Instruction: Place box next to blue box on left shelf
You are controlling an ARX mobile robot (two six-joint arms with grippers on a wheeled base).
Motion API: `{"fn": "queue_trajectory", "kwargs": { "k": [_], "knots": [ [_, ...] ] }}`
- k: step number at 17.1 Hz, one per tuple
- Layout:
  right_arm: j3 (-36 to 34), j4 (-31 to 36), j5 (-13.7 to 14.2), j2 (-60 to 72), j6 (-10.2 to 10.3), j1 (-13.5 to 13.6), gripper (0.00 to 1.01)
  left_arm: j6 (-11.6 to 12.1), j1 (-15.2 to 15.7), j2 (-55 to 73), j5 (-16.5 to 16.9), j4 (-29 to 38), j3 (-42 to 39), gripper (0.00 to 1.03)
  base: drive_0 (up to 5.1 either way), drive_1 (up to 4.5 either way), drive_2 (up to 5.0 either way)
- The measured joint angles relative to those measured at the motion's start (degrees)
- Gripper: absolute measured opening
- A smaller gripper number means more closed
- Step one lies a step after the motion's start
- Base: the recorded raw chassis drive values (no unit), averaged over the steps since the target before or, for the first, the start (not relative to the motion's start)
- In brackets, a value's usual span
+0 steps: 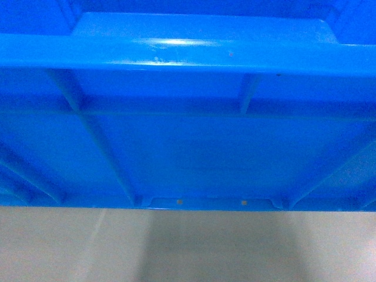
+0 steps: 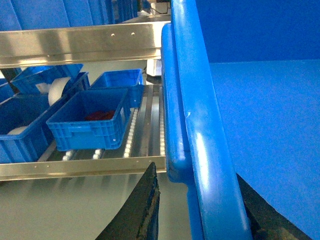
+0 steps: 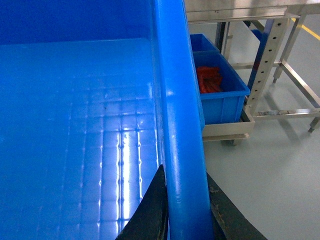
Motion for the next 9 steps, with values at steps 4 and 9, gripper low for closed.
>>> {"fn": "queue_trajectory", "kwargs": {
  "k": [4,9],
  "knots": [
    [0.0,0.0,0.0,0.0,0.0,0.0,0.1,0.0,0.0,0.0,0.0,0.0,0.0,0.32,0.0,0.0,0.0],
    [0.0,0.0,0.0,0.0,0.0,0.0,0.1,0.0,0.0,0.0,0.0,0.0,0.0,0.32,0.0,0.0,0.0]
  ]
}}
